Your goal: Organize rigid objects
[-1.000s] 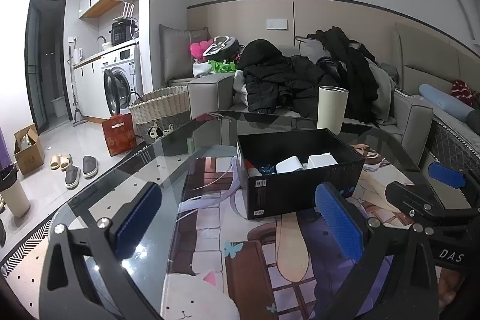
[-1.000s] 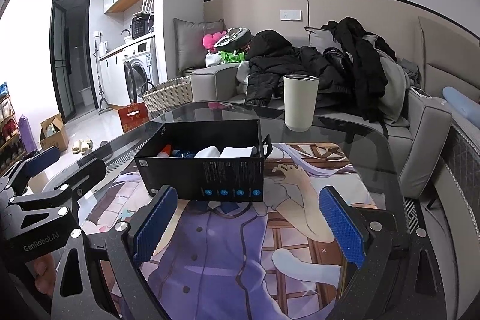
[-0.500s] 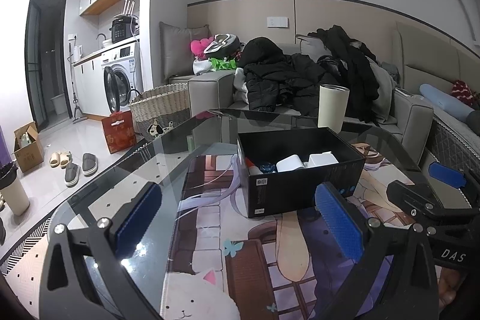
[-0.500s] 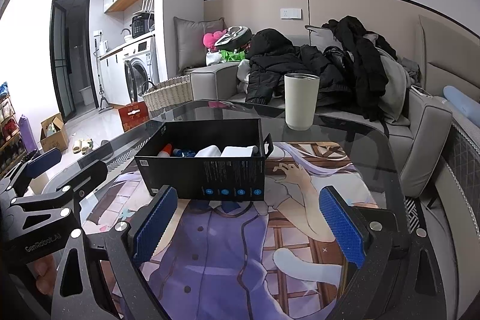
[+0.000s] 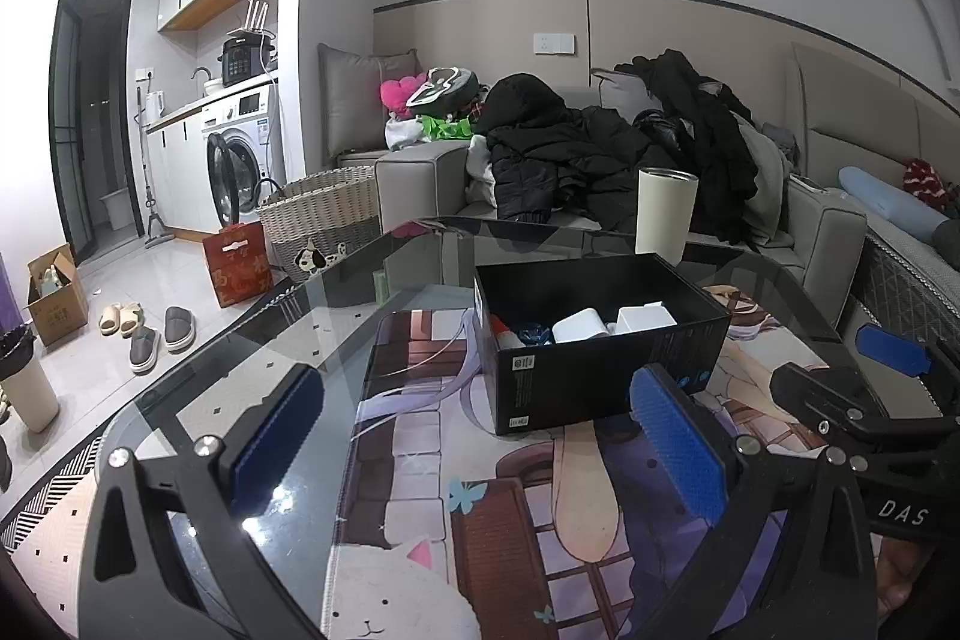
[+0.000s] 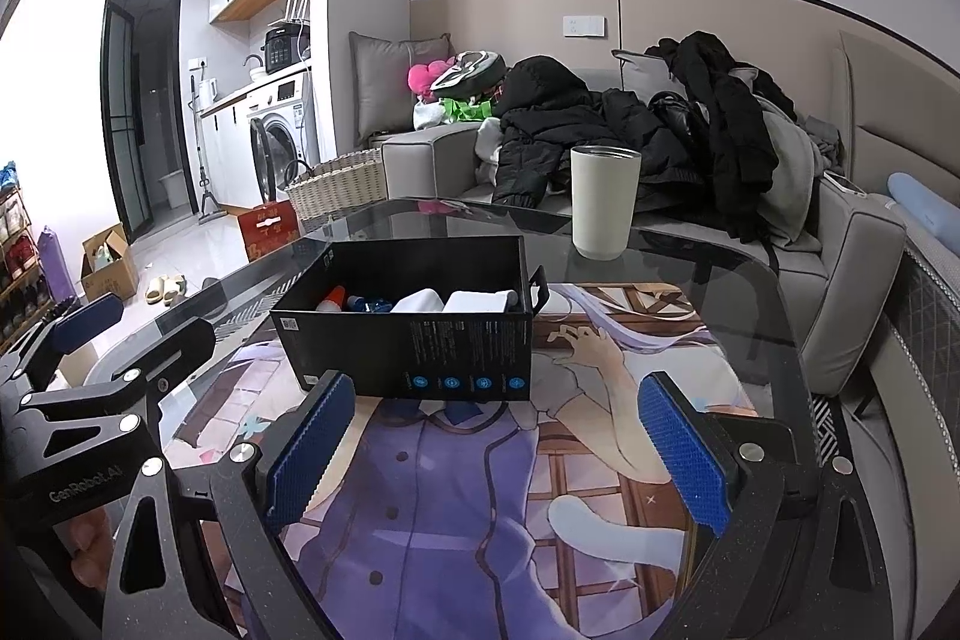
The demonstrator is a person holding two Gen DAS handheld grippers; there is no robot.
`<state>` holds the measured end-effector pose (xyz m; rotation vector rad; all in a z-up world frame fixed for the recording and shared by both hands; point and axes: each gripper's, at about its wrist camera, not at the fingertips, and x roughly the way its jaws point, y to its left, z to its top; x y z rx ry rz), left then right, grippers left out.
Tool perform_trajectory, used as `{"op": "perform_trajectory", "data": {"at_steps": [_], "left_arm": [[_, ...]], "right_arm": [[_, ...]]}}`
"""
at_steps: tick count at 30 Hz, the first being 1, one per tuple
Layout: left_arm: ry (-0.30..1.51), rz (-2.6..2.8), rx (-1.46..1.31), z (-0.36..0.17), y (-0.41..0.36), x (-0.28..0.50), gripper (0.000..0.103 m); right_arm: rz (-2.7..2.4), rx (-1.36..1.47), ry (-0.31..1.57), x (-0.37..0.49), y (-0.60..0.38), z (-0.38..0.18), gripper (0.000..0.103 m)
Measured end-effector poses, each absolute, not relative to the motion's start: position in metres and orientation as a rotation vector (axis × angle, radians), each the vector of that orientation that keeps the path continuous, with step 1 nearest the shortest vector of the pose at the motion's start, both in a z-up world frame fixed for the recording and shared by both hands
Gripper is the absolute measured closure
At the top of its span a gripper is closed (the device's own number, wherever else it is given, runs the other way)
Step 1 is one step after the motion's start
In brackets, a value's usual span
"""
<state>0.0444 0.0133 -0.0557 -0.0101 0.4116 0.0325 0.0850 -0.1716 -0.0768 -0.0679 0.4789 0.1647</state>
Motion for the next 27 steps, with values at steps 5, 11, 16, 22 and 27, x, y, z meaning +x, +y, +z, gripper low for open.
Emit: {"op": "perform_trajectory", "data": {"at_steps": [5, 11, 16, 22, 27], "left_arm": [[0.416, 0.038, -0.012, -0.0555, 0.0129, 0.0446, 0.0], [0.416, 0.034, -0.017, -0.0545, 0.0131, 0.0443, 0.0], [0.413, 0.034, -0.011, -0.0538, 0.0117, 0.0439, 0.0], [0.412, 0.029, -0.009, -0.0526, 0.0113, 0.0438, 0.0], [0.417, 0.021, -0.009, -0.0529, 0.0097, 0.0442, 0.0]], "right_arm": [[0.166, -0.07, 0.478, 0.0854, -0.17, -0.0752, 0.006], [0.17, -0.075, 0.48, 0.085, -0.1687, -0.0754, 0.006], [0.169, -0.074, 0.481, 0.0844, -0.1678, -0.0754, 0.006], [0.172, -0.072, 0.481, 0.0843, -0.1678, -0.0752, 0.006], [0.178, -0.079, 0.482, 0.0829, -0.166, -0.0776, 0.006]]}}
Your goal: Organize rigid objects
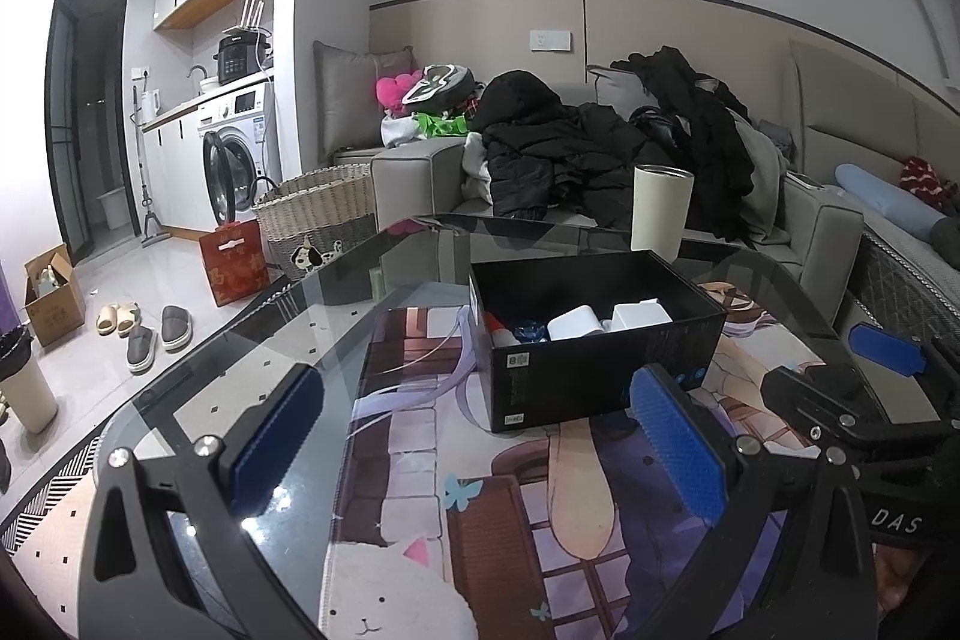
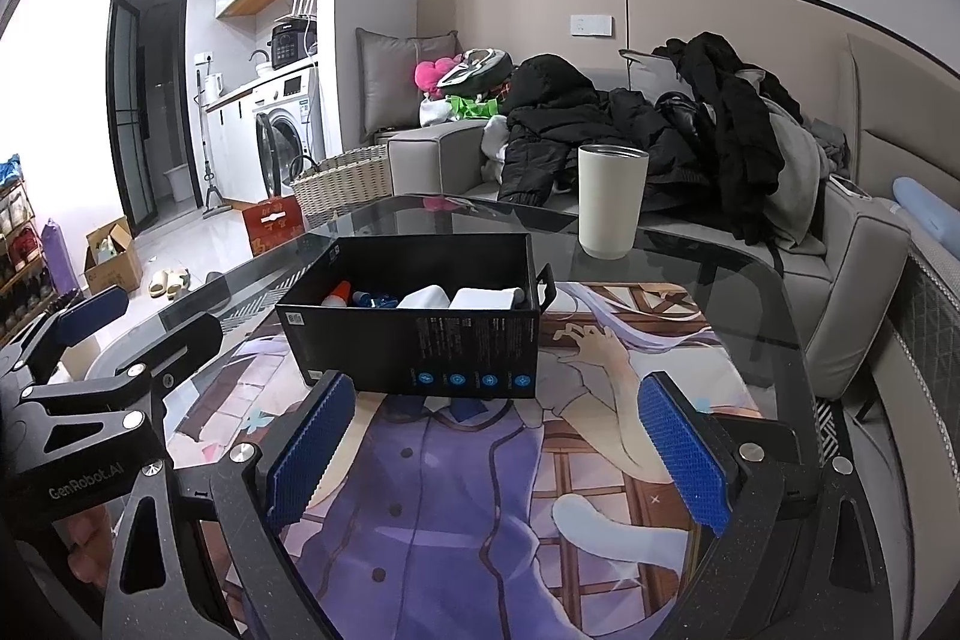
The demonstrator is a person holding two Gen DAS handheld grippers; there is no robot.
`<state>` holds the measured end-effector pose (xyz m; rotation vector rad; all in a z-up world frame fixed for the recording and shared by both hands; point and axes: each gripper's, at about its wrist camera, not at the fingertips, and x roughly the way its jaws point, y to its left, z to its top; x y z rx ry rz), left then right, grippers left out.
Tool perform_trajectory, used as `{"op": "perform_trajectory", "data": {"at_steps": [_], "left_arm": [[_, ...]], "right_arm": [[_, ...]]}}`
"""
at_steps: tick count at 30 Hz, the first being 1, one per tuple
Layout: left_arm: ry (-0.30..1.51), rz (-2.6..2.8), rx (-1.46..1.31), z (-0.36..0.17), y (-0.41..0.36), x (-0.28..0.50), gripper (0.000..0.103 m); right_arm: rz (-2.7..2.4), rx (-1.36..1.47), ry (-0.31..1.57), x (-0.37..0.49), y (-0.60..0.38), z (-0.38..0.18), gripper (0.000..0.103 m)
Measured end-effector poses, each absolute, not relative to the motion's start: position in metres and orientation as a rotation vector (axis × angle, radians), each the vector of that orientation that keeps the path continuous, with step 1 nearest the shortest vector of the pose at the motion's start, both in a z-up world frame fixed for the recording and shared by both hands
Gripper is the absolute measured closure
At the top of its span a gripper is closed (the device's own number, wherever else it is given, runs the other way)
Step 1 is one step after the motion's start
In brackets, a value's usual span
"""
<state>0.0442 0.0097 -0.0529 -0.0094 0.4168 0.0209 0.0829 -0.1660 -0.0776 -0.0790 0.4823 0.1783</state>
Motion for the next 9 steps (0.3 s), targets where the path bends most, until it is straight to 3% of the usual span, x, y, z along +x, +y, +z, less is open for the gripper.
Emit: {"op": "perform_trajectory", "data": {"at_steps": [9], "left_arm": [[0.418, 0.017, -0.002, -0.0544, 0.0066, 0.0436, 0.0]], "right_arm": [[0.179, -0.08, 0.483, 0.0823, -0.1661, -0.0775, 0.006]]}}
